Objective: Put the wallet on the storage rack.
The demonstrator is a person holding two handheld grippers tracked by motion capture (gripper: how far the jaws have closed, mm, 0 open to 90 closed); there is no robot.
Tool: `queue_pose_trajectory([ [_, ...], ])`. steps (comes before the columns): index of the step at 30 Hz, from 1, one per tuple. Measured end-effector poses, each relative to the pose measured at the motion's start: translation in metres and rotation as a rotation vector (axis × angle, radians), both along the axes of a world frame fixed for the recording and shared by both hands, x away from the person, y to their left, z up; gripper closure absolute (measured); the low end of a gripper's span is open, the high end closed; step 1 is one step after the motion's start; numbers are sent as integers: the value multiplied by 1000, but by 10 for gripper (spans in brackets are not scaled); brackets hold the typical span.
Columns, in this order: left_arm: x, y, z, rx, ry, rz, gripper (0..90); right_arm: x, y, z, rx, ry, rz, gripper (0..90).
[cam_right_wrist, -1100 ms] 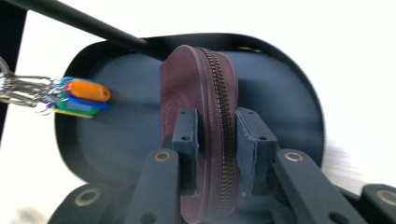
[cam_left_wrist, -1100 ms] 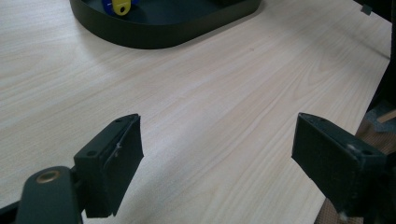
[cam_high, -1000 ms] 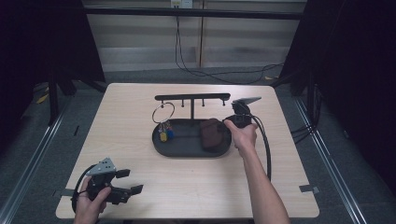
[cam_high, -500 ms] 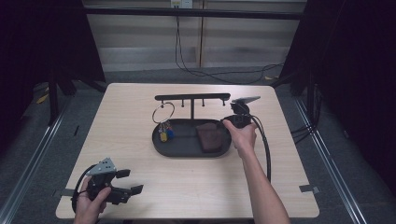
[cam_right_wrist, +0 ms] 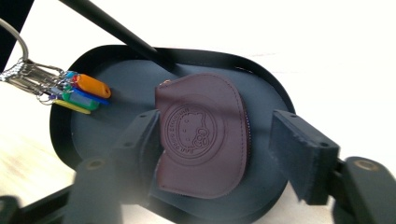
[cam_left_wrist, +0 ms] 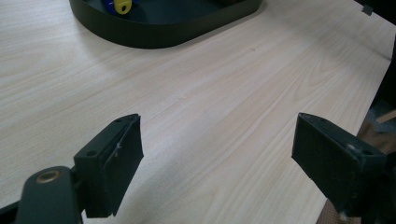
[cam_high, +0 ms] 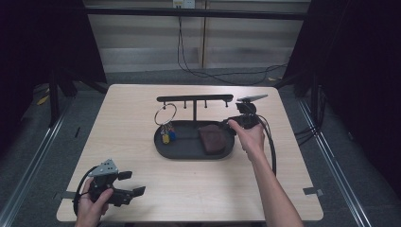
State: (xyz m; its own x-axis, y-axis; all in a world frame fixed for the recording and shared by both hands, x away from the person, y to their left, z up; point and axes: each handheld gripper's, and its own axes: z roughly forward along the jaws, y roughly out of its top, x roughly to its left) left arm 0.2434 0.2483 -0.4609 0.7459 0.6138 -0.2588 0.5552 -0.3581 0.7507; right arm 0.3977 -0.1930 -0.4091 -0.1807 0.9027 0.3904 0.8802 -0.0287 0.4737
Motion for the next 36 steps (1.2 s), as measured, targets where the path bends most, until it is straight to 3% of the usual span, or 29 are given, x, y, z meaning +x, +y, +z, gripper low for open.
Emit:
queue_pose_trajectory([
  [17, -1, 1, 1, -4, 2, 9, 162, -26, -1, 9, 15, -99, 55, 241],
  [24, 0, 2, 1, -5, 9, 21, 162, -43, -5, 13, 32, -144, 55, 233],
  [29, 1, 1, 0, -3, 19, 32, 162, -57, -13, 11, 12, -163, 67, 222],
  [36, 0, 1, 0, -3, 15, 33, 162, -76, -24, 8, 28, -185, 65, 207],
])
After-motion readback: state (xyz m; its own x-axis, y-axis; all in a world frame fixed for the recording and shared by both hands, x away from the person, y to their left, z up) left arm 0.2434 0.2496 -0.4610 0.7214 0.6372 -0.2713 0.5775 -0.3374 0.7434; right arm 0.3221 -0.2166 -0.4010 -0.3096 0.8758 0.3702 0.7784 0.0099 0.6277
